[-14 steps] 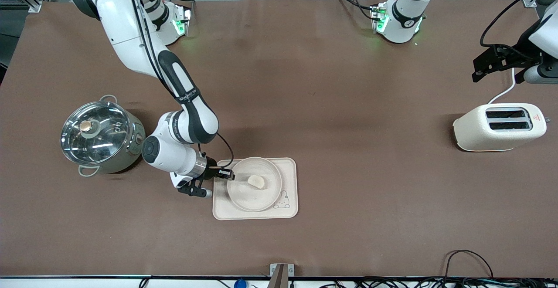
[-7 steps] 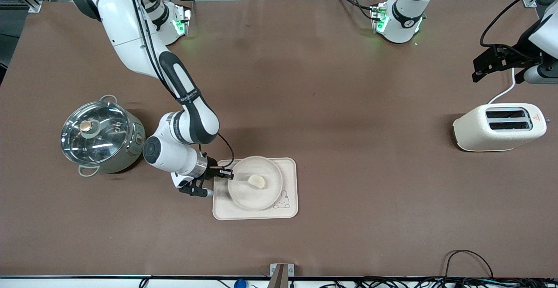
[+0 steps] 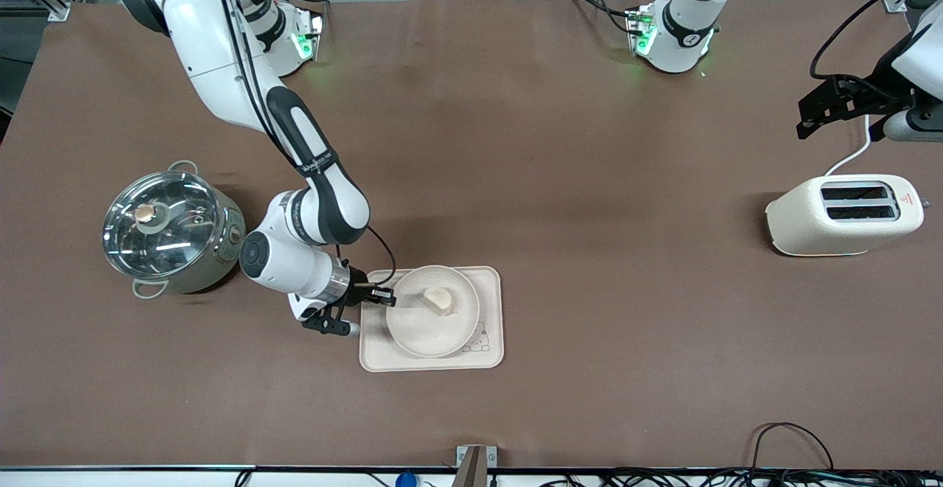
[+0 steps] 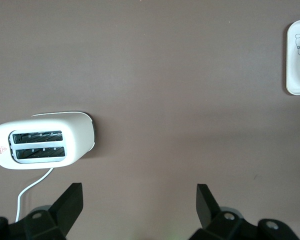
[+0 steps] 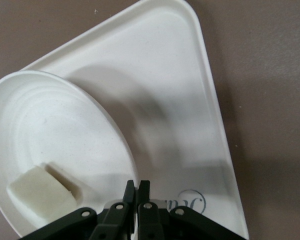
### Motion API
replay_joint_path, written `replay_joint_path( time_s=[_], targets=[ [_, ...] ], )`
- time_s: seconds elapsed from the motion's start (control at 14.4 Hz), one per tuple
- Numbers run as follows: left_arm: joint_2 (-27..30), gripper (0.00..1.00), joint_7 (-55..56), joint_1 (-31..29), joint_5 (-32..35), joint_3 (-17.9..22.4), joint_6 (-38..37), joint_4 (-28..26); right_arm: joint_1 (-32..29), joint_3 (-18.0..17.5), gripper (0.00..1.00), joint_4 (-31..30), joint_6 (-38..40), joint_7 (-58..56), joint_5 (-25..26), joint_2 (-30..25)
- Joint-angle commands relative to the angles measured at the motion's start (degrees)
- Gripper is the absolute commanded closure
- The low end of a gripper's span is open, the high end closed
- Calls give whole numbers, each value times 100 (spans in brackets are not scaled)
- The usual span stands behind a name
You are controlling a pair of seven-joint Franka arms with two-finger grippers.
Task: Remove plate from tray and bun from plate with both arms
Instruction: 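Grasp the plate rim with the right gripper and lift it, then carry the plate off the tray and lower it onto the table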
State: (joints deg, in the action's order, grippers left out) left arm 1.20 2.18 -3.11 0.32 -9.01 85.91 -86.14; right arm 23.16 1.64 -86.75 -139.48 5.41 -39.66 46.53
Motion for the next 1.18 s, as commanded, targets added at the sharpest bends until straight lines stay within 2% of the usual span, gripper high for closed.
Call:
replay_joint_path(
  time_s=[0.0,0.14,0.49,0.7,0.9,1.11],
  targets=[
    [-50,0,63,-32,-40,-22,5,115,-163,-155,100,18,384,-146,-218,-55],
    [-50,0,63,-32,-41,-22,5,115,-180,-146,100,-340,720,-224,-236,-344],
    [-50,0,46,-49,-49,22,5,167,-110,-146,100,-2053,668,-312,-236,-1653],
    [-85,0,45,-41,-41,22,66,167,-101,-146,100,-3003,607,-777,-236,-2374],
    [-85,0,45,-41,-58,22,66,167,257,-155,100,-4040,-225,-937,-236,-2806],
    [-76,0,37,-41,-58,31,66,167,645,-164,100,-4569,-983,-928,-332,-2807]
  ],
)
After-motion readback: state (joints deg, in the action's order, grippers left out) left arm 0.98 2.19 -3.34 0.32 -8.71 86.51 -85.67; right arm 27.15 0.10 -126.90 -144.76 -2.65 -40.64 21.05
